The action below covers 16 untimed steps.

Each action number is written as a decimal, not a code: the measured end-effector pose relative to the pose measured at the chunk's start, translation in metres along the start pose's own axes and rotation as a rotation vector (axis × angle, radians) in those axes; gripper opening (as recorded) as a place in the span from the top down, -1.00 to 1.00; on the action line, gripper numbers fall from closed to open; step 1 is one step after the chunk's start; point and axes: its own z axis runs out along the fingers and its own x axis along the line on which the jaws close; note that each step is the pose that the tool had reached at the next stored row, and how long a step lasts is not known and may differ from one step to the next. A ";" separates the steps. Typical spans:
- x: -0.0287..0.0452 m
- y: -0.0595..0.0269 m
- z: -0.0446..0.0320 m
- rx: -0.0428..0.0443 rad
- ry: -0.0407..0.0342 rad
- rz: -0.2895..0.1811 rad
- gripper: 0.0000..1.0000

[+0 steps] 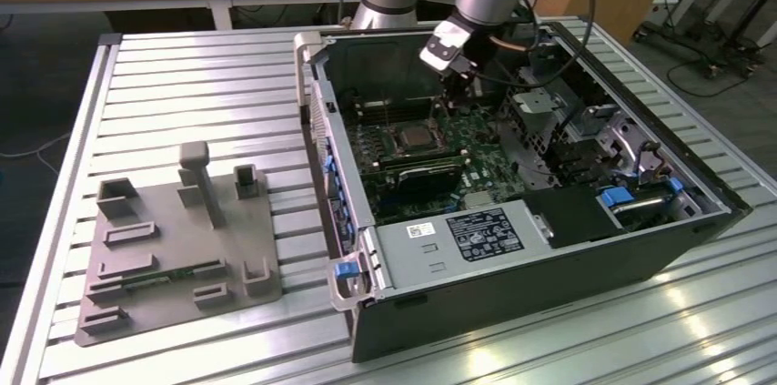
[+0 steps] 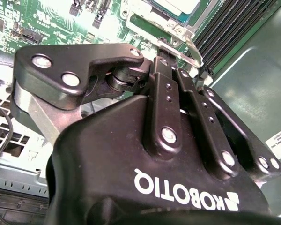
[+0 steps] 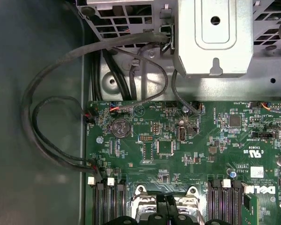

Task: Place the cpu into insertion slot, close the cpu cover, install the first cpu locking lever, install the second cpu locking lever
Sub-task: 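Close the cpu cover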

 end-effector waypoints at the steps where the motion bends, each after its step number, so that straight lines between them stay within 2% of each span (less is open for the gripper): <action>1: 0.0000 -0.0004 0.0000 0.0001 0.0000 0.000 0.80; 16: 0.0000 -0.0041 0.0000 0.0000 0.0000 0.000 0.80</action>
